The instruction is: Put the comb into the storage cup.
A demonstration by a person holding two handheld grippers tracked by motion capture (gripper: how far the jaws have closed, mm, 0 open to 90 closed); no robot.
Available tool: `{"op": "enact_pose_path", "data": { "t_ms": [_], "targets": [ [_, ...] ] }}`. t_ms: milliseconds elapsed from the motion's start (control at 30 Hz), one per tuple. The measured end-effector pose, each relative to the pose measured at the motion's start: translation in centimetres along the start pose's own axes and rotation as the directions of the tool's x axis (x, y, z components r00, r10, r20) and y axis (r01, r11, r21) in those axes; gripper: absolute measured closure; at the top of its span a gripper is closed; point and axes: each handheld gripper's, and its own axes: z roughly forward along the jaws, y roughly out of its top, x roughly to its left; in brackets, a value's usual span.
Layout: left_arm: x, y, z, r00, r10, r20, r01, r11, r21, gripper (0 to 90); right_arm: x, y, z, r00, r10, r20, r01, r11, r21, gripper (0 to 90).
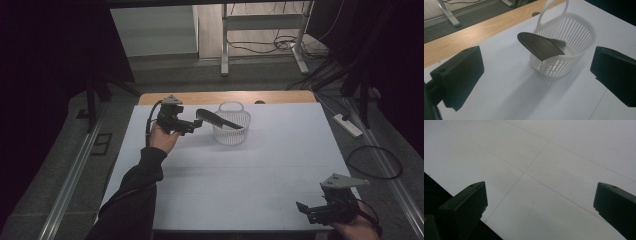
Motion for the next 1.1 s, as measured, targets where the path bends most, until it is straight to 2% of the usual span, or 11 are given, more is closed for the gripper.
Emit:
{"op": "enact_pose_path", "data": {
  "t_ms": [167, 300, 400, 833, 1100],
  "targets": [
    [0.1, -0.5, -0.4, 0.9999, -0.011, 0.01, 0.011, 0.9999, -0.01, 0.0, 0.0, 0.0, 0.0, 1.0, 0.006, 0.0, -0.006, 1.0, -0.001, 0.0],
    [0.2, -0.8, -0.8, 0.9988, -0.024, 0.041, 0.026, 0.9987, -0.044, 0.0, -0.1, 0.0, 0.0, 0.9999, 0.01, 0.001, -0.01, 1.0, 0.0, 0.0],
    [0.2, -1.0, -1.0, 0.9985, -0.024, 0.05, 0.026, 0.9986, -0.046, 0.0, -0.1, 0.0, 0.0, 0.9999, 0.011, 0.002, -0.011, 1.0, 0.0, 0.0],
    [-0.3, -2.2, -1.7, 0.9992, 0.011, 0.039, -0.009, 0.9989, -0.047, 0.0, 0.1, 0.0, 0.0, 0.9999, 0.005, 0.013, -0.005, 1.0, -0.002, 0.0],
    [-0.6, -2.9, -1.8, 0.999, 0.002, 0.045, 0.001, 0.9989, -0.047, 0.0, 0.0, 0.0, -0.1, 0.9997, 0.011, 0.022, -0.011, 1.0, -0.009, 0.0]
  ]
}}
